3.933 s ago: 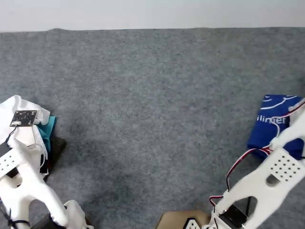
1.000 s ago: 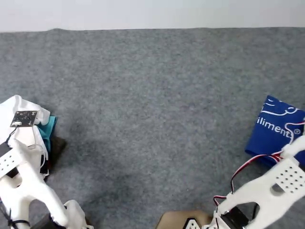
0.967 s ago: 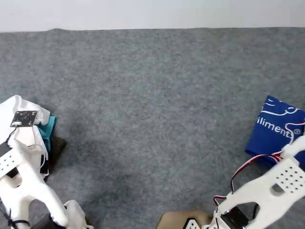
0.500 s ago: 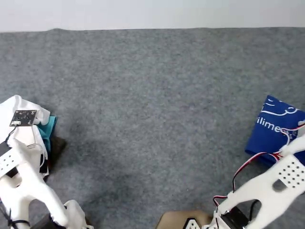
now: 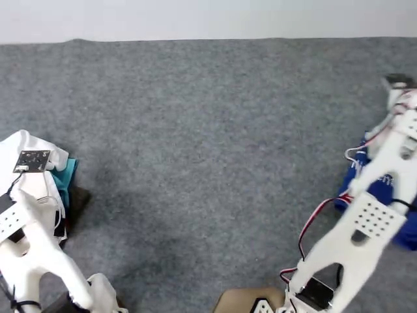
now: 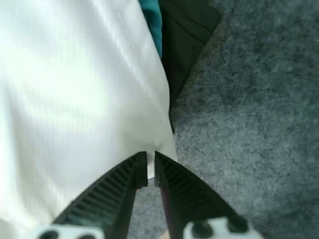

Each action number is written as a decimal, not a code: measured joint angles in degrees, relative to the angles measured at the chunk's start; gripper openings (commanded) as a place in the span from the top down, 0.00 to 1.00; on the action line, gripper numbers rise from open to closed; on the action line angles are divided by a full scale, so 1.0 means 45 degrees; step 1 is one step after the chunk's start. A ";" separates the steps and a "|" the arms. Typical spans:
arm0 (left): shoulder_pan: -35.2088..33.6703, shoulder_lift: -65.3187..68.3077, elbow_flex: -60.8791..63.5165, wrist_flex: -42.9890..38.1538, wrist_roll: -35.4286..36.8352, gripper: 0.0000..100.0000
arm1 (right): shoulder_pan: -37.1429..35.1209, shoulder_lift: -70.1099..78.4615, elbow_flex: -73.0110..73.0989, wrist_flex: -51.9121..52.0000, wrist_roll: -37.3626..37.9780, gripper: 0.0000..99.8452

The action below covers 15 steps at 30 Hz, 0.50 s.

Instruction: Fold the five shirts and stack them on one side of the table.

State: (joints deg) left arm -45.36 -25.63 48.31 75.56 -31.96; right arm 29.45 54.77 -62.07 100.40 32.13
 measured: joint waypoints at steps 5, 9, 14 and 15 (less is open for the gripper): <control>0.0000 0.0000 0.0000 0.0000 0.0000 0.96 | -0.0391 0.1465 0.0195 0.0000 -0.0742 0.99; 0.0000 0.0000 0.0000 0.0000 0.0000 0.96 | -0.0449 0.1348 0.0195 0.0000 -0.0957 0.99; 0.0000 0.0000 0.0000 0.0000 0.0000 0.96 | -0.0508 -0.0410 0.1035 0.0000 -0.1407 0.99; 0.0000 0.0000 0.0000 0.0000 0.0000 0.96 | -0.0547 -0.0957 0.1465 0.0020 -0.1426 0.99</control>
State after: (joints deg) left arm -45.36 -25.63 48.31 75.56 -31.96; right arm 26.99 50.46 -55.47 100.48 25.71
